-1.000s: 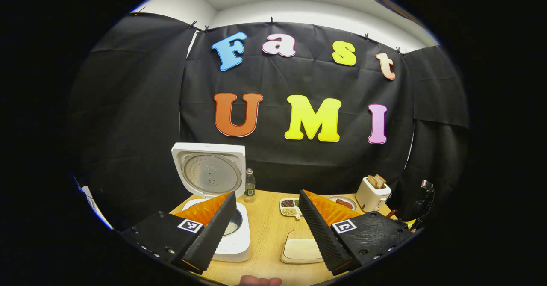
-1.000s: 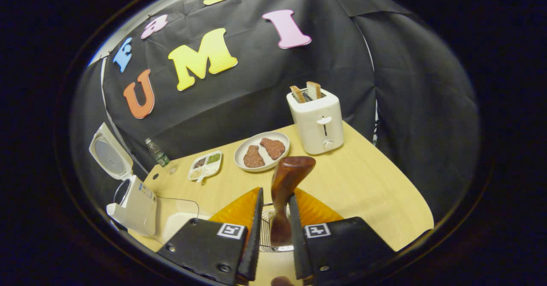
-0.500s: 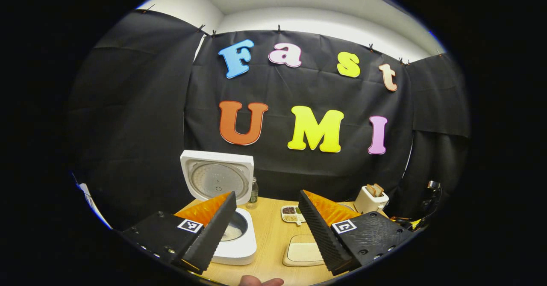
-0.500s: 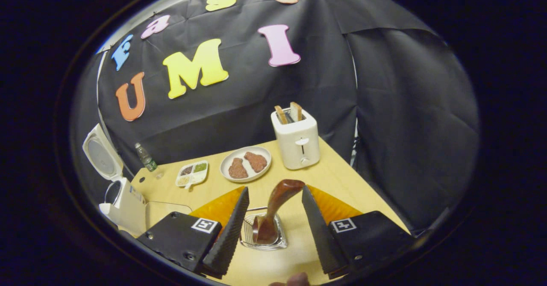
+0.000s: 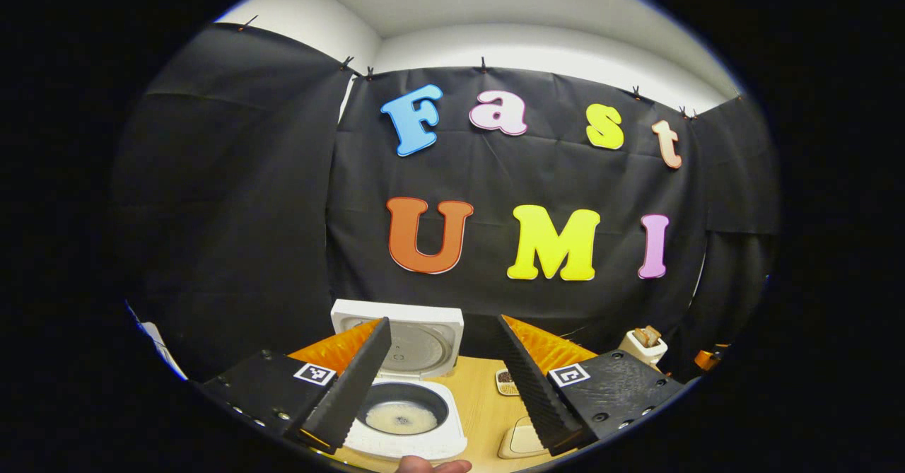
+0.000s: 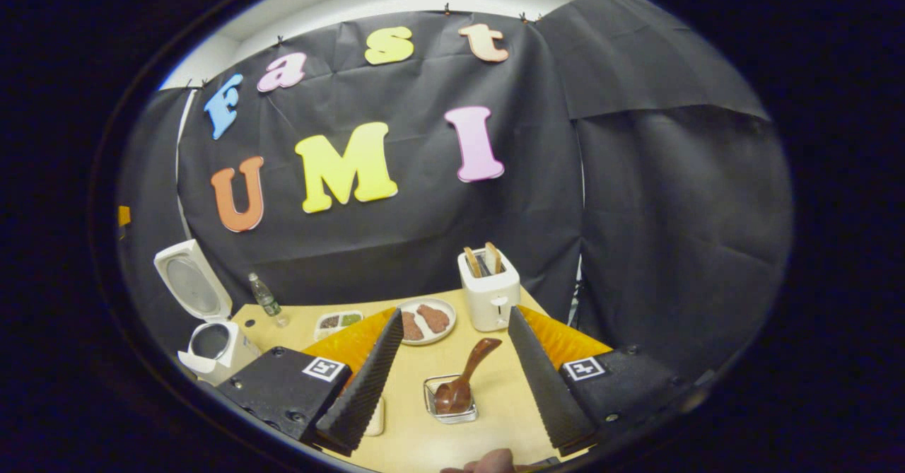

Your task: Close the left gripper, press the button to open the rice cooker; take a wooden spoon from the chopstick holder with the right hand, scoop a spoonful of rice and pour it into the rice cooker, then put the wooden spoon back into the chopstick holder.

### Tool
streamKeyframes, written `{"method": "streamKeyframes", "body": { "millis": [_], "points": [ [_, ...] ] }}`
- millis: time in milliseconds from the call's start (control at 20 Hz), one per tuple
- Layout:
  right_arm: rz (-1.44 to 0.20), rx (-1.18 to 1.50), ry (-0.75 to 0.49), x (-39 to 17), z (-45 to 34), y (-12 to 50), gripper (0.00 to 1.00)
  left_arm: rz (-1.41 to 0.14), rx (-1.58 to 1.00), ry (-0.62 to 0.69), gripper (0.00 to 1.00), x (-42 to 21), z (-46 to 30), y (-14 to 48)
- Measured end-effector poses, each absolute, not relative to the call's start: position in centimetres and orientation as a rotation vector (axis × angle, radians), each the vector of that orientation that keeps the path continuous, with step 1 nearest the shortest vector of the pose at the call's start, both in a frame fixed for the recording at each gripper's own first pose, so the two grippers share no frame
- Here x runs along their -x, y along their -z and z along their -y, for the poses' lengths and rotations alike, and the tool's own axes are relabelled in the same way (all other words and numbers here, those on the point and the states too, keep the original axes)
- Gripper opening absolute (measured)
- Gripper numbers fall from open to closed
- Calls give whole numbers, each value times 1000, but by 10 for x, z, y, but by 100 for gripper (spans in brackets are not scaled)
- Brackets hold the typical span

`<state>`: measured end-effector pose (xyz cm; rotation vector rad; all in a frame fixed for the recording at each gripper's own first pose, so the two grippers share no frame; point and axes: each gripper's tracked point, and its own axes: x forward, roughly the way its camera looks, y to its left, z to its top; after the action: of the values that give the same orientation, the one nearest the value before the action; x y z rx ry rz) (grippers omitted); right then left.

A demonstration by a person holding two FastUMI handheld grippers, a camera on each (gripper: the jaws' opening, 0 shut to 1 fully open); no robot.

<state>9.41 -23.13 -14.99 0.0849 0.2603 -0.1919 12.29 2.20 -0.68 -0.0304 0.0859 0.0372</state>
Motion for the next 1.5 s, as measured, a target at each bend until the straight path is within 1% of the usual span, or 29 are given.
{"method": "streamKeyframes", "body": {
  "millis": [100, 200, 300, 350, 450, 500, 550, 750, 800, 1050, 1250, 1300, 1350, 1450, 1500],
  "points": [
    [-231, -54, 193, -80, 229, 126, 99, -59, 7, -53, 94, -148, -35, -7],
    [-204, -30, 206, -65, 229, 106, 97, -70, -6, -59, 94, -173, -45, -11],
    [-169, -13, 227, -52, 230, 88, 99, -102, -5, -61, 94, -198, -53, -6],
    [-156, -17, 234, -45, 228, 80, 98, -121, -4, -59, 94, -210, -56, 0],
    [-134, -26, 254, -33, 224, 72, 100, -163, -23, -54, 94, -237, -66, 14],
    [-130, -29, 260, -28, 222, 70, 97, -180, -32, -58, 94, -250, -73, 22],
    [-137, -31, 266, -24, 219, 72, 99, -200, -36, -64, 94, -262, -79, 31],
    [-177, -16, 289, -6, 216, 77, 97, -292, -6, -86, 94, -308, -98, 68],
    [-187, -18, 297, -1, 214, 80, 99, -323, 8, -89, 94, -315, -99, 79],
    [-219, -72, 325, 16, 194, 91, 98, -434, 22, -89, 95, -328, -99, 113],
    [-167, -81, 374, 34, 185, 83, 99, -521, -13, -95, 95, -328, -106, 136],
    [-162, -81, 382, 40, 183, 84, 99, -540, -20, -100, 94, -326, -108, 140],
    [-160, -81, 389, 45, 182, 85, 98, -535, -19, -98, 96, -328, -109, 139],
    [-173, -86, 395, 51, 183, 91, 97, -557, -11, -92, 97, -324, -107, 140],
    [-176, -92, 392, 52, 181, 92, 99, -569, -12, -82, 97, -321, -105, 142]
  ]
}}
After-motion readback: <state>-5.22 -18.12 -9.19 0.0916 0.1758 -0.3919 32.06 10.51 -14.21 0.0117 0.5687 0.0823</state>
